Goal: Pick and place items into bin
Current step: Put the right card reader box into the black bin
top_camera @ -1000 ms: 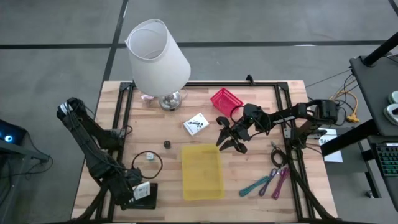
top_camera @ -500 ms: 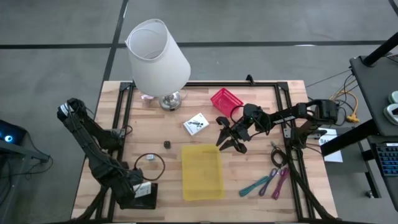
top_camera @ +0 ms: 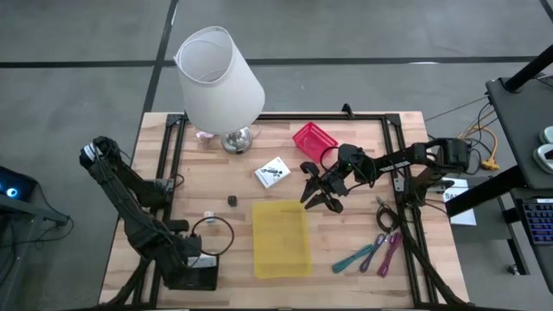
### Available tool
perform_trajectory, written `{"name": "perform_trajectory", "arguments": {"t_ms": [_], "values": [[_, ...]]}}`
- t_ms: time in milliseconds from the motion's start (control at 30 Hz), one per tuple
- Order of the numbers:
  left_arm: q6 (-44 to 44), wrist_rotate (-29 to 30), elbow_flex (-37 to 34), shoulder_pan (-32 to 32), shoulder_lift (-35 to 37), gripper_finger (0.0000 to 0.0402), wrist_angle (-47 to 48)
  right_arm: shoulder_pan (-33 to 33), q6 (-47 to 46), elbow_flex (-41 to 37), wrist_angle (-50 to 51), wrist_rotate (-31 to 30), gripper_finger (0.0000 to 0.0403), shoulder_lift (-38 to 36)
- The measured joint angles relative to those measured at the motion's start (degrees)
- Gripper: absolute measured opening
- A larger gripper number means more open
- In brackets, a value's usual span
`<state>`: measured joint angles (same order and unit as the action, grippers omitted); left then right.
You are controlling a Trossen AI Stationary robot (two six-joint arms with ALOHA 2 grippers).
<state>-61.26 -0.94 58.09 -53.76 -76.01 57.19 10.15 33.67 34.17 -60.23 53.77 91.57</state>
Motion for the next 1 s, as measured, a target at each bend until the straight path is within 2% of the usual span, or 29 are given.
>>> {"name": "perform_trajectory", "arguments": {"t_ms": [167,467,600,1000], "values": [[0.60,-0.03,-0.40,-0.61,-1.48,0.0028,5.03,0.04,-0.05,0.00,0.00,0.00,0.0088,0.00],[-0.56,0.03,-0.33,-1.27,-3.65,0.0029,5.29,0.04,-0.22,0.00,0.00,-0.01,0.0088,0.00],[-4.34,1.95,-0.33,-1.25,-3.99,0.0051,5.10,0.04,-0.24,0.00,0.00,-0.01,0.0083,0.00],[-4.54,2.57,-0.20,0.17,-3.84,0.0124,4.81,0.02,-0.17,0.00,0.00,-0.01,0.0086,-0.02]]}}
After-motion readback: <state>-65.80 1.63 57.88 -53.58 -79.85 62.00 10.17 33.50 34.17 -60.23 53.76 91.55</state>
